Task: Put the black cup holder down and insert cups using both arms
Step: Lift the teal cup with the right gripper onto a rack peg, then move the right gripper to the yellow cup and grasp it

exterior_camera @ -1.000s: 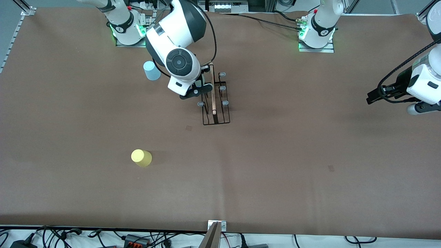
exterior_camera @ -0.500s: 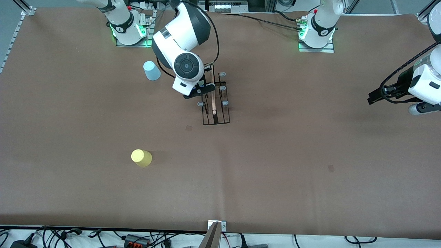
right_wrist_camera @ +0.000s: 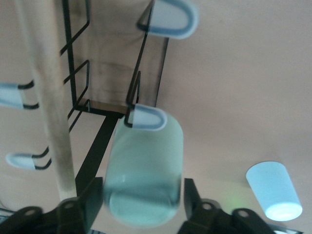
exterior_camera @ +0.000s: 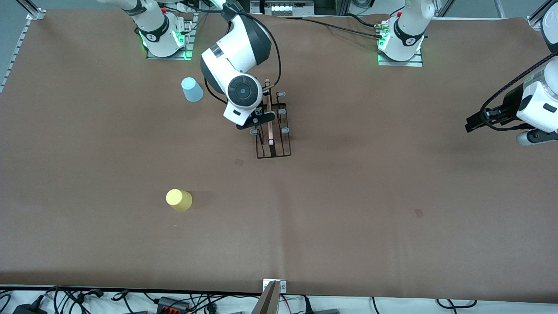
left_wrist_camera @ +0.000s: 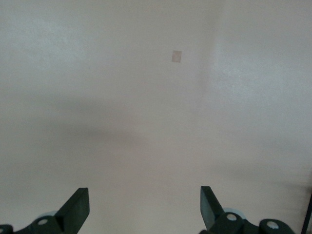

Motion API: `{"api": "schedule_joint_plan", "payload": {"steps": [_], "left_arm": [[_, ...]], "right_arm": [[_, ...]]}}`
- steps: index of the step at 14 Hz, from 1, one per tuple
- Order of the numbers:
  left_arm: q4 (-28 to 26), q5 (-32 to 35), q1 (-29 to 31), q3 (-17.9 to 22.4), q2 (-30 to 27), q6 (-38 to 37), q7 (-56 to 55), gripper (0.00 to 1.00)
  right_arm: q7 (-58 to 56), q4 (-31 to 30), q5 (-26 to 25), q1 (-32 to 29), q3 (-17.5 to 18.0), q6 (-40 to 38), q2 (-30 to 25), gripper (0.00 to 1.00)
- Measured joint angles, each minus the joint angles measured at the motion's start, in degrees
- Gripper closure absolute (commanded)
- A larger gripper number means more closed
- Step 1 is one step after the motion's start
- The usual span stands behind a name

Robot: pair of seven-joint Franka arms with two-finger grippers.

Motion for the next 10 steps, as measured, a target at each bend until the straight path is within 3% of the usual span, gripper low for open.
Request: {"api": "schedule_joint_plan", "payload": {"steps": [4, 7, 10], "left_arm": [[0.0, 0.0, 0.0, 0.0, 0.0, 0.0, 0.0, 0.00], [0.0, 0.0, 0.0, 0.0, 0.0, 0.0, 0.0, 0.00], [-0.1, 0.0, 0.0, 0.0, 0.0, 0.0, 0.0, 0.00]], "right_arm": [[9.2, 2.4, 0.8, -1.5, -1.1, 0.0, -3.0, 0.00], [9.9, 6.0, 0.0, -8.0, -4.5, -0.7, -6.1, 0.00], [4.0, 8.5, -8.4, -17.7, -5.4, 3.3, -3.3, 0.00]]}}
